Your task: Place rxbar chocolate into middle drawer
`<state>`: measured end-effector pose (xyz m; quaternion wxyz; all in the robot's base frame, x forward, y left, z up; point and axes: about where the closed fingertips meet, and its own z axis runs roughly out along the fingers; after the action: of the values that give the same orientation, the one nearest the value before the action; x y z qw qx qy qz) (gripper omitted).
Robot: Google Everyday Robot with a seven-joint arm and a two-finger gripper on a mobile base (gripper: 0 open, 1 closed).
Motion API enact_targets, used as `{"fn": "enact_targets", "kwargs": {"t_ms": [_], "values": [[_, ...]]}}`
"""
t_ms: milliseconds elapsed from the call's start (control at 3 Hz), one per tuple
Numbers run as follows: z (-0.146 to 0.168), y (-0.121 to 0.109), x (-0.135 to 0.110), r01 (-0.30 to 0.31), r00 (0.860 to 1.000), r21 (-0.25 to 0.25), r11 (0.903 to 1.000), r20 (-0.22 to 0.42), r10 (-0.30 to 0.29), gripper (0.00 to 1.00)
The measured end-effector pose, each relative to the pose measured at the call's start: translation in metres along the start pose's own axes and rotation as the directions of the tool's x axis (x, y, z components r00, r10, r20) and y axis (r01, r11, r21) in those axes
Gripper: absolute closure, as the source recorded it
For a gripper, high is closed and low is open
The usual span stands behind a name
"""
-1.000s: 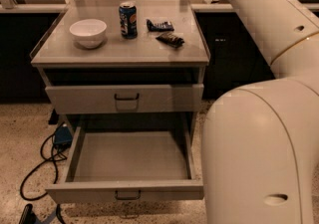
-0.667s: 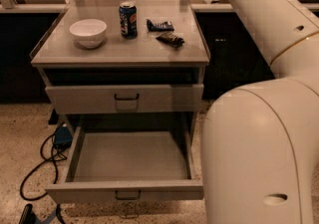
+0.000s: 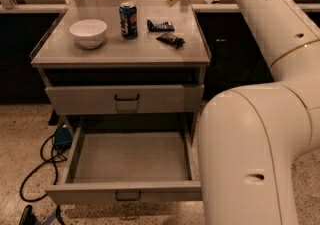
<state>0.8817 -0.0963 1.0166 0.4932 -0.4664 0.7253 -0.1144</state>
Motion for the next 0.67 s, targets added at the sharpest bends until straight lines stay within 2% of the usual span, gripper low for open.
{"fn": "enact_targets", "kwargs": {"t_ms": [333, 667], "values": [[0.005, -0.012, 0.033, -0.08, 0.997, -0.014, 0.9967, -0.017, 0.08, 0.0], [0.012, 0.024, 0.054, -0.155, 0.988, -0.166, 0.9739, -0.05, 0.149, 0.0]]}}
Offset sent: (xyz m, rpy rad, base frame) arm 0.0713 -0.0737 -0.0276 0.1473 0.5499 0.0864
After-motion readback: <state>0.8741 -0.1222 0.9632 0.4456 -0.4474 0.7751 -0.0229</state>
